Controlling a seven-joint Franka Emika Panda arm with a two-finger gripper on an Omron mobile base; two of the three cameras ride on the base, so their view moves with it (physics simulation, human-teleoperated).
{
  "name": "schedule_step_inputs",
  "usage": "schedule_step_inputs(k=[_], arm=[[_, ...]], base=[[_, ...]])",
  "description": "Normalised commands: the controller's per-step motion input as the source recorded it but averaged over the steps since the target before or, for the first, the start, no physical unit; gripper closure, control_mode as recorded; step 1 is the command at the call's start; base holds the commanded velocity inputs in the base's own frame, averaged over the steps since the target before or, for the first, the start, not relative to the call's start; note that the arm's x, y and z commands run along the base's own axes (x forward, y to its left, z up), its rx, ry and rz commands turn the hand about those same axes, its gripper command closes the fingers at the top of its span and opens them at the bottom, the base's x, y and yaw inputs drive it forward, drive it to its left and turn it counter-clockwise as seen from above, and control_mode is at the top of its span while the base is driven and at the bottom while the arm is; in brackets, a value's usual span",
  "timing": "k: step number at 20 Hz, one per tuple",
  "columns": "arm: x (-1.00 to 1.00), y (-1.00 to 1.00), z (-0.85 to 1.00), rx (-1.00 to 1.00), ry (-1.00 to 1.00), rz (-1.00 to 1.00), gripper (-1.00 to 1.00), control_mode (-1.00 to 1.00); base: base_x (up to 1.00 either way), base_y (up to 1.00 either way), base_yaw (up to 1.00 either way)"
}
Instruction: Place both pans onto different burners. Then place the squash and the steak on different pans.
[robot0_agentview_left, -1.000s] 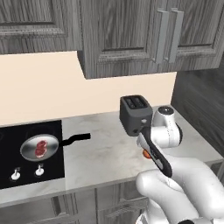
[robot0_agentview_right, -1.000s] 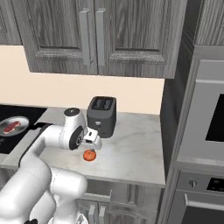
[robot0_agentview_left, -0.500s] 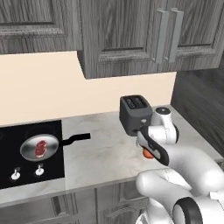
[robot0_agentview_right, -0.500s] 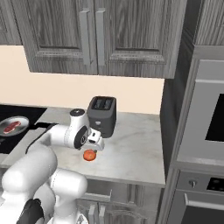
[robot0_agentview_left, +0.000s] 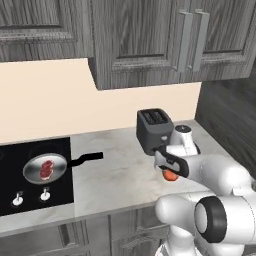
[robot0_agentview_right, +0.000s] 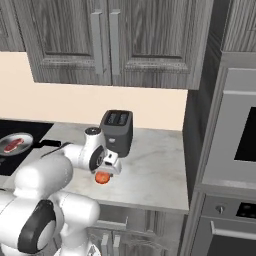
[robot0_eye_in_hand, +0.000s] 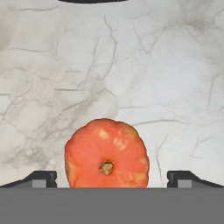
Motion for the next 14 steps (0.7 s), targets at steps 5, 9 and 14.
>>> schedule_step_inputs(k=[5,9,14], arm=[[0.04,0.00,-0.37,0.00,0.00,0.00,-1.00,-1.00],[0.00,0.00,-0.33,0.00,0.00,0.00,-1.00,-1.00],[0.00,0.00,-0.28,0.00,0.00,0.00,-1.00,-1.00]], base=[[0.00,0.00,0.00],[0.00,0.00,0.00],[0.00,0.00,0.00]])
